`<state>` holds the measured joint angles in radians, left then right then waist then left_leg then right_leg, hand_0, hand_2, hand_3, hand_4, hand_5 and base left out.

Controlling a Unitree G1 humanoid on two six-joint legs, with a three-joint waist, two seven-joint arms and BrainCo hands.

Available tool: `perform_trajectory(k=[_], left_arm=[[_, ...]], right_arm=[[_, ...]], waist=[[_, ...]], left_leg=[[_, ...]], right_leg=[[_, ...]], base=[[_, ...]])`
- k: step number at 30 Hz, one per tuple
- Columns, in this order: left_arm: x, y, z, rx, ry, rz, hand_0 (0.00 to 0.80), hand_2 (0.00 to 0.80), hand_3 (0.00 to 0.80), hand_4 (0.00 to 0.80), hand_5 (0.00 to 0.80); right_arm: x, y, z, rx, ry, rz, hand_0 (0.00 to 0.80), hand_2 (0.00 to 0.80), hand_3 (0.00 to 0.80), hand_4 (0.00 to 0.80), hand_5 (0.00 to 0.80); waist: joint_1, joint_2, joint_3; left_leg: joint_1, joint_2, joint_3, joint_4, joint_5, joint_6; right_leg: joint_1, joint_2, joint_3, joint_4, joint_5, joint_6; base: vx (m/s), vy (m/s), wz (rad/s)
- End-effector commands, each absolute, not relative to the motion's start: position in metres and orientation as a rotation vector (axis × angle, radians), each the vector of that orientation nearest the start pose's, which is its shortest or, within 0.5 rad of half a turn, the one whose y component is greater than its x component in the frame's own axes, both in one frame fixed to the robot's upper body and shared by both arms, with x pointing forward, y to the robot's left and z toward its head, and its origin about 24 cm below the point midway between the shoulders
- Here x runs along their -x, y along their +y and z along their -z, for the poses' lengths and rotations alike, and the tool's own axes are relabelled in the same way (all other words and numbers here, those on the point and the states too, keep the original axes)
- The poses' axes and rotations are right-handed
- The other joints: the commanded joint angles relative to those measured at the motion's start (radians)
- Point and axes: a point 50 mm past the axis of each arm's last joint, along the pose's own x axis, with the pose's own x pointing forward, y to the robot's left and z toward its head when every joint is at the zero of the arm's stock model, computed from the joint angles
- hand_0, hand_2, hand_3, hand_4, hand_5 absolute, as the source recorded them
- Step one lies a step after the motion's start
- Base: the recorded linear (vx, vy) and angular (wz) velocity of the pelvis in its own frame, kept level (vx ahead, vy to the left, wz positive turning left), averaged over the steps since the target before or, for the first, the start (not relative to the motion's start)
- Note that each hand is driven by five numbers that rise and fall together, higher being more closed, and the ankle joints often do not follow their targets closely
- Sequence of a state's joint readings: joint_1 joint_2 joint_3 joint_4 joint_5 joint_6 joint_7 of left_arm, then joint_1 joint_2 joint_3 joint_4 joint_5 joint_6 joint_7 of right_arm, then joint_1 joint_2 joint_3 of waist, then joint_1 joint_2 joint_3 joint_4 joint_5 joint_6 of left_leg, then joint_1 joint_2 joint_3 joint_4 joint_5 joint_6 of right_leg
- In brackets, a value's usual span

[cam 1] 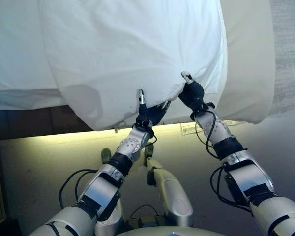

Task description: Make the bed neatly

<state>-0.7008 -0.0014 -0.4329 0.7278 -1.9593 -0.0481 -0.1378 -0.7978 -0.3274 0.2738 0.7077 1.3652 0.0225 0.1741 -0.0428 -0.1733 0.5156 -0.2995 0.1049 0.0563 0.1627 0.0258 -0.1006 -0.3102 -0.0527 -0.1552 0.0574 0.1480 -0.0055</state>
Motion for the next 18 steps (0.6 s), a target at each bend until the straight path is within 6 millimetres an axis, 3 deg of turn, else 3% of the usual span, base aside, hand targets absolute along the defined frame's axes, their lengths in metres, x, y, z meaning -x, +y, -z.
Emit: perform_trajectory(k=[1, 6, 7, 8, 9, 10, 17, 18], left_arm=[[-0.341, -0.019, -0.102, 1.645, 0.372, 0.493, 0.000, 0.000, 0.000, 0.000, 0.000], [-0.339, -0.022, -0.105, 1.659, 0.339, 0.542, 0.000, 0.000, 0.000, 0.000, 0.000], [-0.339, -0.022, -0.107, 1.661, 0.325, 0.547, 0.223, 0.223, 0.223, 0.223, 0.223], [-0.339, -0.022, -0.107, 1.662, 0.317, 0.546, 0.515, 0.515, 0.515, 0.515, 0.515], [-0.340, -0.021, -0.108, 1.663, 0.299, 0.543, 0.627, 0.627, 0.627, 0.627, 0.627], [-0.342, -0.019, -0.110, 1.665, 0.280, 0.538, 0.800, 0.800, 0.800, 0.800, 0.800], [-0.352, -0.002, -0.115, 1.665, 0.191, 0.468, 0.800, 0.800, 0.800, 0.800, 0.800], [-0.353, -0.001, -0.115, 1.666, 0.185, 0.459, 0.800, 0.800, 0.800, 0.800, 0.800]], right_arm=[[-0.379, -0.115, -0.177, -0.835, -0.148, -0.554, 0.800, 0.800, 0.800, 0.800, 0.800], [-0.379, -0.121, -0.176, -0.827, -0.135, -0.543, 0.800, 0.800, 0.800, 0.800, 0.800], [-0.379, -0.122, -0.174, -0.825, -0.134, -0.538, 0.800, 0.800, 0.800, 0.800, 0.800], [-0.380, -0.123, -0.174, -0.824, -0.133, -0.535, 0.800, 0.800, 0.800, 0.800, 0.800], [-0.380, -0.125, -0.173, -0.820, -0.132, -0.531, 0.800, 0.800, 0.800, 0.800, 0.800], [-0.381, -0.126, -0.173, -0.818, -0.132, -0.527, 0.800, 0.800, 0.800, 0.800, 0.800], [-0.384, -0.132, -0.172, -0.780, -0.105, -0.478, 0.800, 0.800, 0.800, 0.800, 0.800], [-0.385, -0.133, -0.170, -0.774, -0.089, -0.462, 0.627, 0.627, 0.627, 0.627, 0.627]], waist=[[-0.010, -0.030, -0.005], [-0.013, -0.025, -0.002], [-0.013, -0.023, -0.001], [-0.013, -0.021, 0.000], [-0.012, -0.019, 0.000], [-0.012, -0.016, 0.000], [-0.008, -0.002, 0.004], [-0.007, -0.001, 0.003]], left_leg=[[0.023, -0.017, 0.064, -0.069, 0.015, 0.029], [0.026, -0.017, 0.070, -0.068, 0.017, 0.026], [0.026, -0.017, 0.070, -0.066, 0.016, 0.025], [0.026, -0.018, 0.070, -0.065, 0.016, 0.025], [0.026, -0.019, 0.070, -0.066, 0.017, 0.024], [0.024, -0.020, 0.069, -0.066, 0.018, 0.023], [0.020, -0.025, 0.065, -0.069, 0.026, 0.021], [0.020, -0.027, 0.065, -0.068, 0.026, 0.021]], right_leg=[[0.016, -0.016, -0.040, 0.076, -0.055, 0.110], [0.026, -0.017, -0.041, 0.066, -0.055, 0.107], [0.027, -0.018, -0.042, 0.067, -0.056, 0.106], [0.028, -0.019, -0.044, 0.067, -0.056, 0.105], [0.029, -0.020, -0.045, 0.066, -0.056, 0.105], [0.028, -0.020, -0.046, 0.066, -0.057, 0.104], [0.022, -0.025, -0.051, 0.074, -0.064, 0.100], [0.022, -0.026, -0.052, 0.075, -0.065, 0.100]], base=[[-0.013, -0.001, -0.05], [-0.005, 0.010, -0.05], [0.000, 0.000, 0.00], [0.000, 0.000, 0.00], [0.000, 0.000, 0.00], [0.000, 0.000, 0.00], [-0.014, 0.032, 0.00], [-0.009, 0.035, 0.00]])
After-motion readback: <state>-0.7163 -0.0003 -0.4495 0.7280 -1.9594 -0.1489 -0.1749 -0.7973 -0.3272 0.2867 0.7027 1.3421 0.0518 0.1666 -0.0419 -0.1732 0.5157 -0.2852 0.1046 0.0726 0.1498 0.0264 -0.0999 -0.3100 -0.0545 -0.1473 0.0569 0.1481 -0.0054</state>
